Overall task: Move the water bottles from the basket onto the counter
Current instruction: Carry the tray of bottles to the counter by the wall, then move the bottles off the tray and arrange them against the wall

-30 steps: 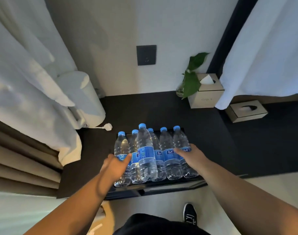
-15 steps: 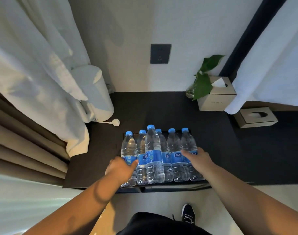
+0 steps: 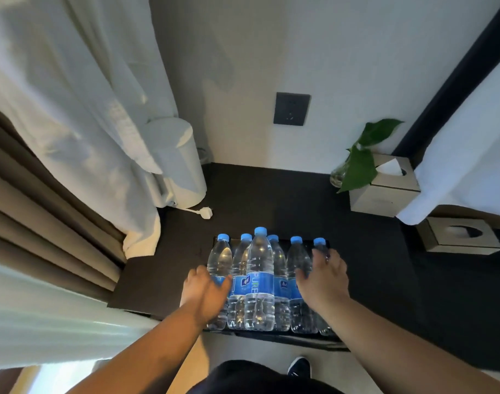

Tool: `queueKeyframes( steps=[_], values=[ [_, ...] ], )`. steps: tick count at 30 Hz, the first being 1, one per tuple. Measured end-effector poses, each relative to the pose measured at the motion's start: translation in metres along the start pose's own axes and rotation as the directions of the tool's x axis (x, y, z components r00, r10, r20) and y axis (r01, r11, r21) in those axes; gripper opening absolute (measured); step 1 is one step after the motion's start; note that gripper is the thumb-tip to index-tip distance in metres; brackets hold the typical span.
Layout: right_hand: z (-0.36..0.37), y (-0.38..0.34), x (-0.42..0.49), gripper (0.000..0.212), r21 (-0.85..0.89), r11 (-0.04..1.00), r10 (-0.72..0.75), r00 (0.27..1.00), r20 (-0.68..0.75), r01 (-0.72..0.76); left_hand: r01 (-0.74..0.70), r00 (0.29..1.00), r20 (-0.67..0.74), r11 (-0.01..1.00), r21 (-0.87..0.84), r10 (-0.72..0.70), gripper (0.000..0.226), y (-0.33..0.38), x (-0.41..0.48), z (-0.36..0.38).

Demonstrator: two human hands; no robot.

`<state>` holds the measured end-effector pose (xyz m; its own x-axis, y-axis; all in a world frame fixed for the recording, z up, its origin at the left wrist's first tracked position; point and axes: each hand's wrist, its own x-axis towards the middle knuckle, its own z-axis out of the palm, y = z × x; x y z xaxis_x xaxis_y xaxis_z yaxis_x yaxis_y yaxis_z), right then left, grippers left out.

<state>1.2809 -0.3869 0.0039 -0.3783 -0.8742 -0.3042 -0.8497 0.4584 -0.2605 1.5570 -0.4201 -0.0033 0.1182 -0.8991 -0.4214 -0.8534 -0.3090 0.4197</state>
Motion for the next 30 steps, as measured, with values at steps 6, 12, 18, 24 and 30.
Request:
queueKeyframes(
  steps=[6, 12, 18, 24, 30],
  values=[
    [-0.021, -0.023, 0.04, 0.052, -0.079, 0.952, -0.294, 0.955, 0.047, 0.297, 0.06, 0.997, -0.042, 0.998, 0.029, -0.058, 0.065, 0.022, 0.019, -0.007],
    [-0.029, -0.057, 0.051, 0.047, 0.041, 0.93, -0.367, 0.918, 0.148, 0.365, 0.085, 0.995, -0.046, 0.996, 0.011, -0.085, 0.052, 0.036, 0.03, -0.012],
    [-0.03, -0.096, 0.064, 0.056, 0.122, 0.966, -0.254, 0.932, 0.26, 0.229, 0.04, 0.998, 0.039, 0.998, 0.049, -0.042, 0.047, 0.049, 0.068, -0.028],
    [-0.027, -0.118, 0.08, 0.064, 0.073, 0.994, -0.096, 0.935, 0.342, 0.075, 0.048, 0.992, 0.112, 0.997, 0.067, -0.055, 0.045, 0.057, 0.099, -0.032],
    [-0.028, -0.129, 0.087, 0.052, 0.112, 0.993, -0.011, 0.938, 0.346, -0.03, -0.036, 0.987, 0.159, 0.997, 0.073, 0.024, 0.049, 0.051, 0.117, -0.047]
  ],
)
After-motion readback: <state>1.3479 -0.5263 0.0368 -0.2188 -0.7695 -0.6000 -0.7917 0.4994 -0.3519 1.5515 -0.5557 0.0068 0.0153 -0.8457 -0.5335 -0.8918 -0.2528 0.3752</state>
